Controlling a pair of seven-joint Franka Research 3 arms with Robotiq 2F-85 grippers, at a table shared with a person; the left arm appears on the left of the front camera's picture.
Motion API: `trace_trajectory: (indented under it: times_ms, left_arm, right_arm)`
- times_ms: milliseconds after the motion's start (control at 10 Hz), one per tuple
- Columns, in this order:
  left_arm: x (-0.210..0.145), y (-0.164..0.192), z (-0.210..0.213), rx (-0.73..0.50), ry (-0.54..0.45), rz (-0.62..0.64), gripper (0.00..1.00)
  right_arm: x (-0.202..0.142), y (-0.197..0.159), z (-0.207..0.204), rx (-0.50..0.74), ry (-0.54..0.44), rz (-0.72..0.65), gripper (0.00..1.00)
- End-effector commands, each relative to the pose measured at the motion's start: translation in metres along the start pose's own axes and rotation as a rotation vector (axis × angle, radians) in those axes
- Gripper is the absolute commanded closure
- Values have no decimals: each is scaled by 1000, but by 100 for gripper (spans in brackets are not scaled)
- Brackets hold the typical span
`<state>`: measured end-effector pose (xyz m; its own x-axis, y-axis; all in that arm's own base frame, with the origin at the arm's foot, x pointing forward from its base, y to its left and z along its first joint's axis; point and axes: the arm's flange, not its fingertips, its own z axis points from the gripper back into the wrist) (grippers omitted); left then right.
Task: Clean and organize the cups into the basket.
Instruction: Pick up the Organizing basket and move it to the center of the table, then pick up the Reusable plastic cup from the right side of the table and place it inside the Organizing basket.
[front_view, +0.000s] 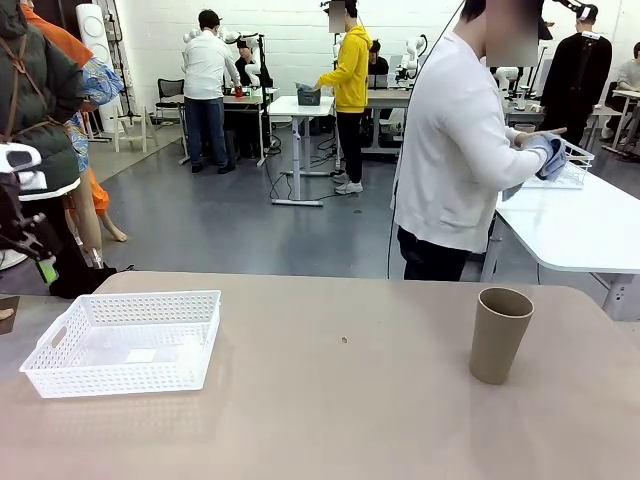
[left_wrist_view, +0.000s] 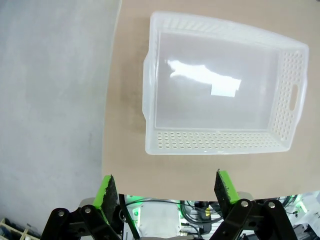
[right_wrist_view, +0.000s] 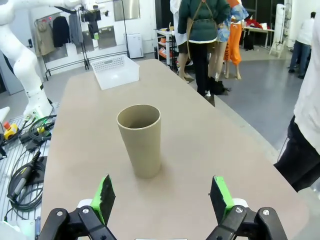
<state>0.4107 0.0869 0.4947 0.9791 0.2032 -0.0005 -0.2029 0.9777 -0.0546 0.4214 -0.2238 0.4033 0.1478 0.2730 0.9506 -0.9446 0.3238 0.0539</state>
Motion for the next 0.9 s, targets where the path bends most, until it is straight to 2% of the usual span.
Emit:
trace_trajectory:
  times_ms: [0, 200, 400, 500, 600, 800]
  left_arm:
    - [12, -15, -30, 57, 41, 37, 0]
    - [18, -16, -54, 99, 47, 65, 0]
    - [19, -15, -70, 110, 10, 99, 0]
    - [16, -17, -74, 117, -19, 96, 0]
    - [14, -19, -76, 125, -38, 92, 0]
    - [13, -20, -78, 103, -71, 98, 0]
  right_arm:
    - [0, 6, -2, 5, -2, 3, 0]
    - [0, 6, -2, 5, -2, 3, 0]
    - [0, 0, 0, 1, 0, 0, 0]
    - [-2, -1, -7, 29, -18, 58, 0]
    - [-7, -7, -17, -16, -46, 84, 0]
    - [-21, -12, -34, -24, -54, 100, 0]
